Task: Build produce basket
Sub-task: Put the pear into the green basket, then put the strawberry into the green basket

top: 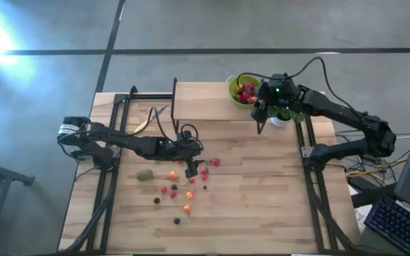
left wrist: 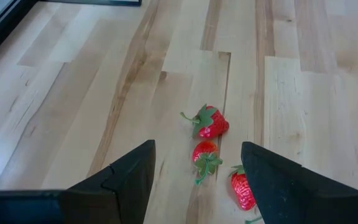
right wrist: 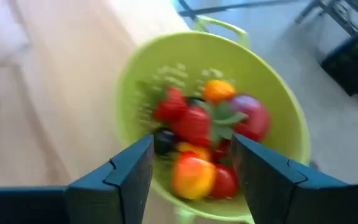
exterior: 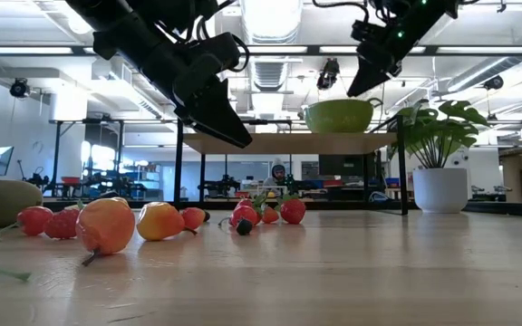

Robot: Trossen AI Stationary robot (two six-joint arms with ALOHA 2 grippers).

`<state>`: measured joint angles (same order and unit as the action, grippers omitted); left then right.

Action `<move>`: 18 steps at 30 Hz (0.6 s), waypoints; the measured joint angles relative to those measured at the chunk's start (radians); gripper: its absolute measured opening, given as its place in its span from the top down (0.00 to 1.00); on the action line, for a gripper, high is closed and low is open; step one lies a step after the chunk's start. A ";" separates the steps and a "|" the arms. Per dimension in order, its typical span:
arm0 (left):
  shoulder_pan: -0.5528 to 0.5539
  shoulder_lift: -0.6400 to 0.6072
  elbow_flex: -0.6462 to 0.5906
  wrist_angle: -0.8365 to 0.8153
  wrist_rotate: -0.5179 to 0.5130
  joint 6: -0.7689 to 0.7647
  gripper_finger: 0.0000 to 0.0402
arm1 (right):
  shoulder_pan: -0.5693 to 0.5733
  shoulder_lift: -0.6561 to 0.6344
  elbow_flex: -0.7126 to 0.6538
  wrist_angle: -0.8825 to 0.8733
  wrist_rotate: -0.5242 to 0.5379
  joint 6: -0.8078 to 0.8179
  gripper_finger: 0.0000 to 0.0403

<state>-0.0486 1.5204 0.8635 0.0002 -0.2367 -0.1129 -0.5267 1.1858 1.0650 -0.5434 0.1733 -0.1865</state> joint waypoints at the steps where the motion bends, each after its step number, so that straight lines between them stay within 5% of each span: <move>1: 0.000 0.000 0.000 0.000 0.000 0.000 0.39 | 0.019 0.000 0.000 0.000 -0.001 0.000 0.49; 18: 0.000 0.017 -0.001 -0.074 0.000 -0.015 0.39 | 0.417 0.000 -0.072 0.003 0.002 0.149 0.59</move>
<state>-0.0484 1.5369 0.8629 -0.0734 -0.2367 -0.1281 -0.1101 1.1858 0.9926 -0.5407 0.1748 -0.0371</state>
